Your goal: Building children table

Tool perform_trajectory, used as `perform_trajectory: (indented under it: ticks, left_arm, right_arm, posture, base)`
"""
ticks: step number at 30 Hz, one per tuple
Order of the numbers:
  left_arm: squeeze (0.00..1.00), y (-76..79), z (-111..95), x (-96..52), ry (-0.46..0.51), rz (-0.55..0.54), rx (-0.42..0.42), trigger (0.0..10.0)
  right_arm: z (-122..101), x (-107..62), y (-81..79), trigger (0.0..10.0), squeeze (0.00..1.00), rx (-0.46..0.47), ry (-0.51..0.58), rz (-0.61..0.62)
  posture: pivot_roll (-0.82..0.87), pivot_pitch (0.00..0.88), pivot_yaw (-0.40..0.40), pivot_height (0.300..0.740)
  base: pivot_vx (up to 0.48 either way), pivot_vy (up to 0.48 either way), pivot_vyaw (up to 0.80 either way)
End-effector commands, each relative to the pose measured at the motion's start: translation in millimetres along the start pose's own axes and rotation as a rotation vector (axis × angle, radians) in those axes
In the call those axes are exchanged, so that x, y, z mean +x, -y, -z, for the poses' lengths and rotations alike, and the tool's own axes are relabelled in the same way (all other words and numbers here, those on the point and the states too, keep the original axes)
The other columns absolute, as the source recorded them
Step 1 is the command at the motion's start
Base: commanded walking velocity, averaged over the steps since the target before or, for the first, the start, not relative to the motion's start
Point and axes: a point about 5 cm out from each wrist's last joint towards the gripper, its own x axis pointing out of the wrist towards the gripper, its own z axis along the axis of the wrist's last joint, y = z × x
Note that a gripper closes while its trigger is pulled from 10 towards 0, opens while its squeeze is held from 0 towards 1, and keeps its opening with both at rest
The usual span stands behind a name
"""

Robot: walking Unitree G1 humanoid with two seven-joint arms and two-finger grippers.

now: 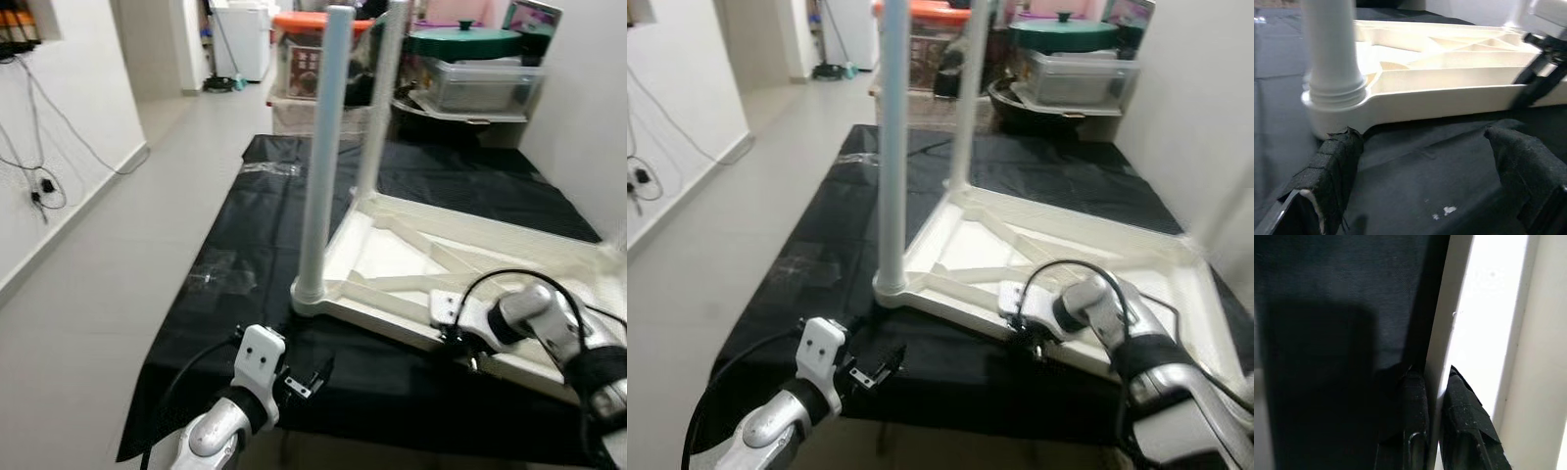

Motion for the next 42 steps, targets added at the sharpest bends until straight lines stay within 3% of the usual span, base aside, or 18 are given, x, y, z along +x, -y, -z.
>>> perform_trajectory:
  ticks: [1,9,17,18,19,20,21,23,24,25,26,29,30,31,35,38,40,42]
  left_arm:
    - [0.00,1.1,1,-1.1,-0.011,-0.006,-0.006,10.0]
    - [0.00,1.0,1,-1.5,-0.012,-0.011,-0.004,10.0]
    - [0.00,0.8,2,-1.7,-0.013,-0.014,-0.003,10.0]
    - [0.00,0.8,2,-1.7,-0.014,-0.014,-0.003,10.0]
    - [0.00,0.7,2,-1.6,-0.014,-0.014,-0.002,10.0]
    - [0.00,0.7,2,-1.6,-0.014,-0.014,-0.002,10.0]
    - [0.00,0.5,2,-1.5,-0.015,-0.013,-0.003,10.0]
    - [0.00,0.4,3,-1.4,-0.016,-0.013,-0.003,10.0]
    - [0.00,0.4,3,-1.3,-0.017,-0.012,-0.003,10.0]
    - [0.00,0.4,3,-1.2,-0.017,-0.012,-0.002,10.0]
    - [0.00,0.0,3,-1.0,-0.018,-0.012,-0.002,10.0]
    - [0.00,-0.3,3,-0.8,-0.018,-0.012,-0.001,10.0]
    - [0.00,-0.7,4,-0.7,-0.019,-0.012,0.001,10.0]
    - [0.00,-1.0,4,-0.6,-0.020,-0.013,0.002,10.0]
    - [0.00,-1.4,5,-0.5,-0.021,-0.013,0.004,10.0]
    - [0.00,-1.3,6,-0.5,-0.024,-0.012,0.005,10.0]
    - [0.00,-1.3,6,-0.4,-0.024,-0.011,0.005,10.0]
    - [0.00,-1.5,6,-0.5,-0.024,-0.012,0.003,10.0]
  right_arm:
    - [-30,-1.2,12.5,0.0,0.00,-0.211,0.017,0.021]
    - [-32,-2.1,25.8,0.0,0.00,-0.258,-0.081,0.083]
    - [2,-18.5,31.8,0.0,0.00,-0.296,-0.345,0.099]
    - [4,-19.1,32.4,4.4,0.00,-0.293,-0.360,0.108]
    - [5,-19.2,33.5,7.5,0.00,-0.296,-0.368,0.128]
    - [5,-19.2,33.5,7.5,0.00,-0.296,-0.368,0.128]
    - [5,-19.8,34.8,10.0,0.00,-0.295,-0.377,0.143]
    - [6,-20.1,36.4,10.0,0.00,-0.300,-0.389,0.157]
    - [6,-20.8,38.3,10.0,0.49,-0.308,-0.398,0.179]
    - [5,-21.4,39.6,10.0,0.49,-0.315,-0.404,0.194]
    - [4,-23.1,41.6,10.0,1.00,-0.327,-0.404,0.209]
    - [3,-24.4,42.9,10.0,1.00,-0.336,-0.404,0.218]
    - [2,-27.0,44.4,10.0,0.69,-0.335,-0.402,0.220]
    - [0,-30.3,45.9,10.0,0.00,-0.314,-0.372,0.221]
    - [-5,-35.6,48.1,10.0,0.00,-0.266,-0.296,0.221]
    - [-19,-42.2,49.3,10.0,0.00,-0.115,-0.060,0.184]
    - [-21,-43.0,49.3,10.0,0.00,-0.092,-0.012,0.174]
    - [-44,-45.7,56.8,10.0,0.00,0.107,0.321,0.211]
  posture:
    - [0.08,0.000,-0.075,0.740]
    - [0.08,0.000,-0.078,0.740]
    - [0.08,0.000,-0.080,0.740]
    - [0.08,0.000,-0.077,0.740]
    - [0.08,0.000,-0.077,0.740]
    - [0.08,0.000,-0.077,0.740]
    - [0.08,0.000,-0.074,0.740]
    - [0.08,0.000,-0.073,0.740]
    - [0.08,0.000,-0.075,0.740]
    - [0.08,0.000,-0.075,0.740]
    - [0.08,0.000,-0.077,0.740]
    - [0.08,0.000,-0.077,0.740]
    - [0.08,0.000,-0.077,0.740]
    - [0.08,0.000,-0.076,0.740]
    - [0.08,0.000,-0.078,0.740]
    - [0.08,0.000,-0.077,0.740]
    - [0.08,0.000,-0.077,0.740]
    - [0.08,0.000,-0.079,0.740]
  base:
    - [0.000,0.000,0.00]
    - [0.000,0.000,0.00]
    - [0.000,0.000,0.00]
    - [0.000,0.000,0.00]
    - [0.000,0.000,0.00]
    - [0.000,0.000,0.00]
    - [0.000,0.000,0.00]
    - [0.000,0.000,0.00]
    - [0.000,0.000,0.00]
    - [0.000,0.000,0.00]
    - [0.000,0.000,0.00]
    - [0.000,0.000,0.00]
    - [0.000,0.000,0.00]
    - [0.000,0.000,0.00]
    - [0.000,0.000,0.00]
    - [0.000,0.000,0.00]
    - [0.000,0.000,0.00]
    - [0.000,0.000,0.00]
